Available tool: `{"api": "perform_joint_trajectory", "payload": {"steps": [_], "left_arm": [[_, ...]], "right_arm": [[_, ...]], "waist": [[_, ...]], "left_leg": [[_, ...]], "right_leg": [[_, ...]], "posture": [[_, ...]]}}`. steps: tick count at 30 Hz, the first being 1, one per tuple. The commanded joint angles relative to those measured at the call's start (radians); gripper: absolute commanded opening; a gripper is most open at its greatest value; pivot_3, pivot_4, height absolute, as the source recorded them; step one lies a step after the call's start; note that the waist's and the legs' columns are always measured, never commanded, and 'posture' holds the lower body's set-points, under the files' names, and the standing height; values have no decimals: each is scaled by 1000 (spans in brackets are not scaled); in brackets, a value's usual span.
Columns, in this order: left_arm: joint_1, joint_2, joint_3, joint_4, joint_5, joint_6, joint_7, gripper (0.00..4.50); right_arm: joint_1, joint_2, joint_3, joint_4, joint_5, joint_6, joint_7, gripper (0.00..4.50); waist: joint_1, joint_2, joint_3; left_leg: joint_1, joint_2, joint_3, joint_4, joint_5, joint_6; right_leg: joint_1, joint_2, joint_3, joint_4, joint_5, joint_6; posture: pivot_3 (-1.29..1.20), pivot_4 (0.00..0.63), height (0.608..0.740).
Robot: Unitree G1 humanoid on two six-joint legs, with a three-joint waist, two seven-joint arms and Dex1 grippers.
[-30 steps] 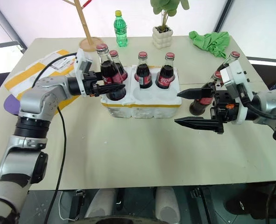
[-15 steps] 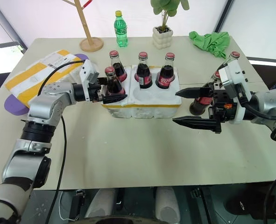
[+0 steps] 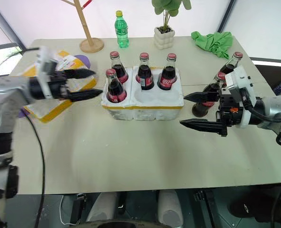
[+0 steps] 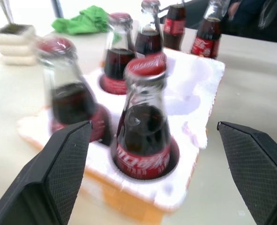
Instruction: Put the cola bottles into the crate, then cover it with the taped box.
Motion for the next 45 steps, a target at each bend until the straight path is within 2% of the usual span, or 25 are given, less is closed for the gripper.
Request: {"api": "perform_joint_trajectory", "payload": {"steps": [1, 6, 13, 19, 23, 31, 45], "left_arm": [[7, 57, 93, -137, -156, 129, 5, 4465], [69, 107, 132, -282, -284, 205, 16, 4465], [81, 40, 58, -308, -289, 167, 92, 4465], [54, 12, -12, -297, -265, 135, 93, 4465], [43, 12, -36, -272, -248, 110, 83, 4465], [27, -11, -77, -254, -212, 66, 96, 4465], [11, -30, -95, -242, -183, 35, 109, 4465]], "right_arm": [[3, -19, -38, 29, -20, -27, 6, 4500], [60, -30, -74, 64, -45, -29, 5, 4500], [203, -9, -182, 101, -82, -24, -55, 4500], [274, 50, -211, 142, -145, -60, -167, 4500], [243, 143, -228, 140, -172, -79, -331, 4500], [157, 268, -185, 178, -222, -125, -498, 4500], [23, 357, -91, 359, -285, -210, -529, 4500]], "waist": [[3, 0, 0], [2, 0, 0], [4, 0, 0], [-2, 0, 0], [-3, 0, 0], [1, 0, 0], [-2, 0, 0]], "left_leg": [[0, 0, 0, 0, 0, 0], [0, 0, 0, 0, 0, 0], [1, 0, 0, 1, 0, 0], [2, 0, 1, 1, 0, 0], [3, 0, 1, 0, 0, 0], [2, 0, 1, 0, 0, 0], [3, 0, 1, 0, 0, 0]], "right_leg": [[0, 0, 0, 0, 0, 0], [0, 0, 0, 0, 0, 0], [2, 0, 0, 0, 0, 0], [2, 0, 0, 0, 0, 0], [2, 0, 1, 0, 0, 0], [2, 0, 1, 0, 0, 0], [2, 1, 1, 0, 0, 0]], "posture": [[0, 150, 740], [0, 150, 740], [0, 150, 740], [0, 150, 740], [0, 150, 740], [0, 150, 740], [0, 150, 740]]}}
